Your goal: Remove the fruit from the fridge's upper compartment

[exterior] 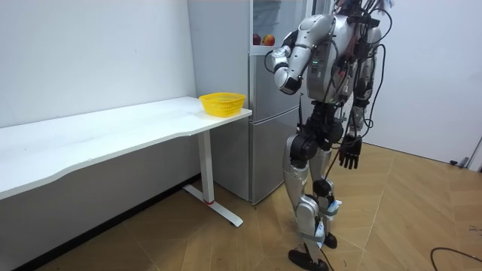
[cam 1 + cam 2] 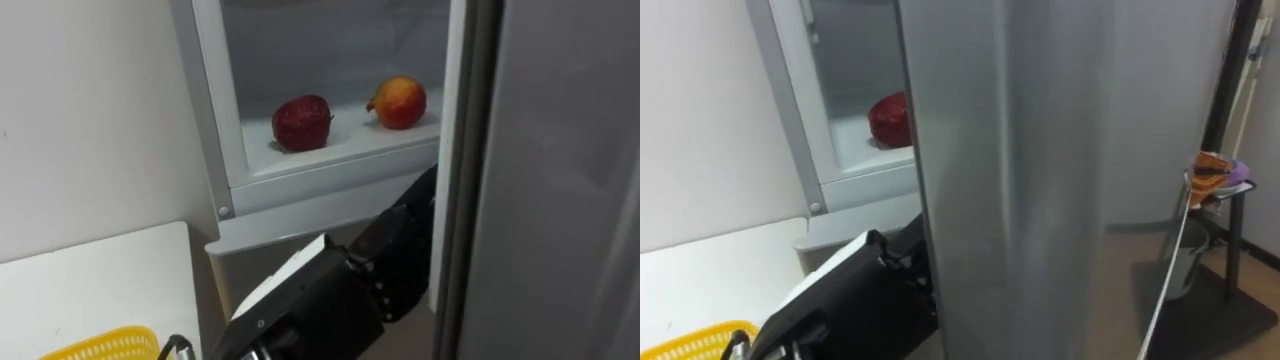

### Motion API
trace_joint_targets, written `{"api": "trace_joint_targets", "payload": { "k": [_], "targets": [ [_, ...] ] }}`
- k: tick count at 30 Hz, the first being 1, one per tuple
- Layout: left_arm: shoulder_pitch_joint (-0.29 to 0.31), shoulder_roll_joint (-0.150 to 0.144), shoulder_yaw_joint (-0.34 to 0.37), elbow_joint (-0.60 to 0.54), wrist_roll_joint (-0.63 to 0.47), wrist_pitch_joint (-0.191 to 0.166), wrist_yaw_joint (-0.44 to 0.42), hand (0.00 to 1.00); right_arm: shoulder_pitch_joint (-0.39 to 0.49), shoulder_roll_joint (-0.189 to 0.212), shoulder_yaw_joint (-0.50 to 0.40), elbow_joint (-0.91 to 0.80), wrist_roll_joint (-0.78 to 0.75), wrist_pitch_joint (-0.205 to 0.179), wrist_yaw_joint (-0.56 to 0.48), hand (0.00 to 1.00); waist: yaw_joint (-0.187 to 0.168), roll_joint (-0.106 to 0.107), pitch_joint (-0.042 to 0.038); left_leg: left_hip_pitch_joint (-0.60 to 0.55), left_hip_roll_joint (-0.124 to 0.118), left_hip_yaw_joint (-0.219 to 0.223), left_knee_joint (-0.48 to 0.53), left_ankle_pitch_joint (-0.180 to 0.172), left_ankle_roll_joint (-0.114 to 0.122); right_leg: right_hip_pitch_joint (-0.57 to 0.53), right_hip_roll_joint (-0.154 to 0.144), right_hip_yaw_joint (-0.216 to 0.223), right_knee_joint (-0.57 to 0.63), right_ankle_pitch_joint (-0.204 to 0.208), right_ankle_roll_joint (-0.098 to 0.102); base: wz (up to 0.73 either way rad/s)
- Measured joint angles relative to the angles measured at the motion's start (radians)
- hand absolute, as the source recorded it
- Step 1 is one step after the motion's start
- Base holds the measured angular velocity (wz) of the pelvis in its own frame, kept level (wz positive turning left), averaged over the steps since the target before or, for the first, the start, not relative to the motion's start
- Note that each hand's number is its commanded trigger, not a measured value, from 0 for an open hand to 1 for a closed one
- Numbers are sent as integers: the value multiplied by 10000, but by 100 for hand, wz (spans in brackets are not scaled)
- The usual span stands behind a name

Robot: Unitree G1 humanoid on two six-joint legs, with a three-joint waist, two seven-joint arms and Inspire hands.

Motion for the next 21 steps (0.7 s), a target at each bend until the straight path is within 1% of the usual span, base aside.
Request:
{"api": "trace_joint_targets", "payload": {
  "k": [4,8,10,12,16,18,19,21],
  "targets": [
    [-55,2,-142,7,-12,1,-88,0,4,-14,6,-25,308,8,24,0,-32,-4,-1,9,21,185,1,-1,-1,-14,28,148,-3,9,-9,-14],
    [-447,1,-299,159,-27,8,-88,0,56,-12,11,81,528,33,105,0,-112,4,3,9,52,179,1,-3,-5,29,58,177,-15,48,-29,1],
    [-592,-12,-329,233,-27,11,-95,0,43,-9,11,99,551,67,125,0,-165,29,21,-11,57,174,5,-9,-14,12,61,174,-17,63,-30,0],
    [-798,-54,-379,370,-27,12,-96,0,23,-10,8,99,649,99,119,0,-273,92,36,-16,58,184,9,-21,-33,-15,63,177,-17,69,-24,0],
    [-908,-81,-456,462,-65,12,-92,0,44,-15,-20,96,628,120,122,0,-397,201,39,-35,56,187,16,-22,-33,-118,73,219,-5,75,-21,-2],
    [-1130,-111,-473,731,-77,12,-86,0,48,-22,-105,91,604,116,123,0,-575,260,52,-38,56,222,15,-22,-33,-133,77,222,-13,76,-19,0],
    [-1197,-110,-476,815,-77,12,-84,0,44,-32,-136,86,606,110,123,0,-607,275,54,-36,56,231,15,-22,-33,-141,79,229,-20,76,-19,-5],
    [-1394,-111,-497,1048,-76,14,-38,0,40,-111,-243,80,630,95,124,0,-694,338,68,-17,63,356,16,-22,-33,-164,88,286,-11,78,-16,-9]
  ]
}}
